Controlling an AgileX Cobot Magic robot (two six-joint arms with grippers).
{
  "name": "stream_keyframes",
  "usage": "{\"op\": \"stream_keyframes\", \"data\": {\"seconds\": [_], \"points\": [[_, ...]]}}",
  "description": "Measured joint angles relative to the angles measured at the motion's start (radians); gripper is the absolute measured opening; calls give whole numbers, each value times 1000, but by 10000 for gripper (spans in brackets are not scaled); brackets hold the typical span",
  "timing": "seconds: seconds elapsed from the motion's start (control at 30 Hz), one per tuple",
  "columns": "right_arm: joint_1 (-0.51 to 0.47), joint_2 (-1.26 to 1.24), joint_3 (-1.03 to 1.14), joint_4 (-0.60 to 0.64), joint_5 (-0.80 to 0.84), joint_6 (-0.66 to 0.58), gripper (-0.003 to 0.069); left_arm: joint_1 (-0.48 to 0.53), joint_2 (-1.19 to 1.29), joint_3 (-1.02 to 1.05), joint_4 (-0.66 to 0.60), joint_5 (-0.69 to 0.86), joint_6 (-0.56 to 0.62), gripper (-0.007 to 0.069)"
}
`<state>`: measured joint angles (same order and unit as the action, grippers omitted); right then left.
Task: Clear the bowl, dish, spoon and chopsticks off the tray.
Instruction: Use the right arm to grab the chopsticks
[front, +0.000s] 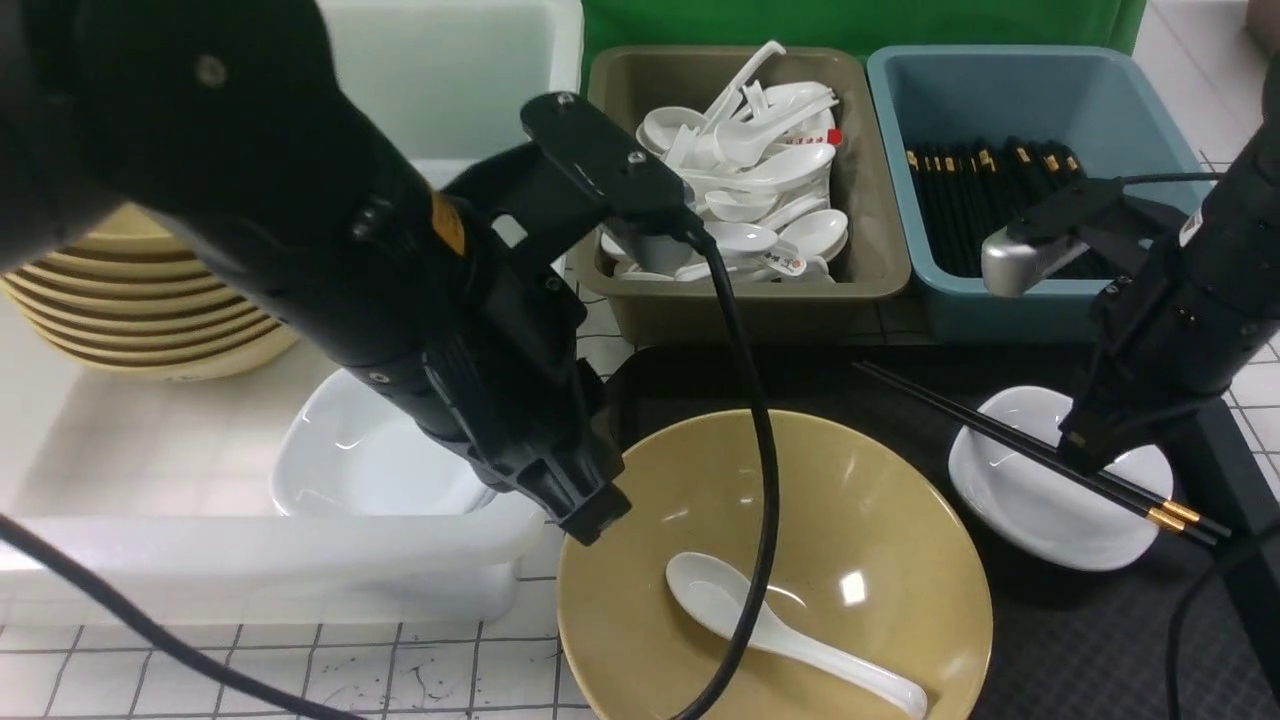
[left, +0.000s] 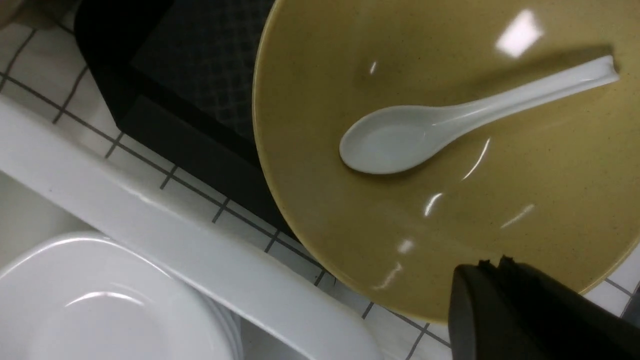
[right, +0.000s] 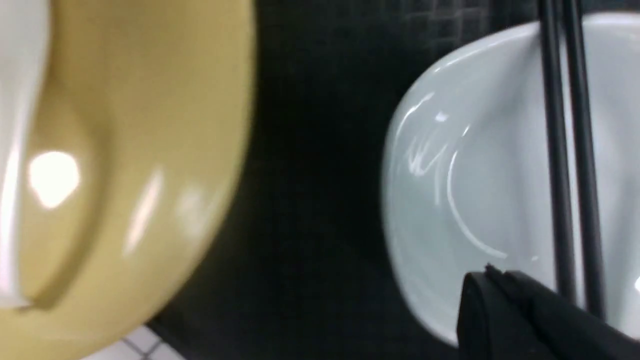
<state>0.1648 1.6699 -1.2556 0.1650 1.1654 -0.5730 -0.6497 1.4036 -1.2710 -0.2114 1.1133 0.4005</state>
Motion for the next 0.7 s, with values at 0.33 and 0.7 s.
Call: {"op": "stream_keyframes", "data": {"seconds": [0.33, 0.7], "points": [[-2, 46, -2, -24, -161, -202, 335, 0, 1, 0, 3, -4, 3, -13], [-3, 147, -7, -70, -241, -244, 407, 0, 9, 0, 3, -11, 3, -13]]}}
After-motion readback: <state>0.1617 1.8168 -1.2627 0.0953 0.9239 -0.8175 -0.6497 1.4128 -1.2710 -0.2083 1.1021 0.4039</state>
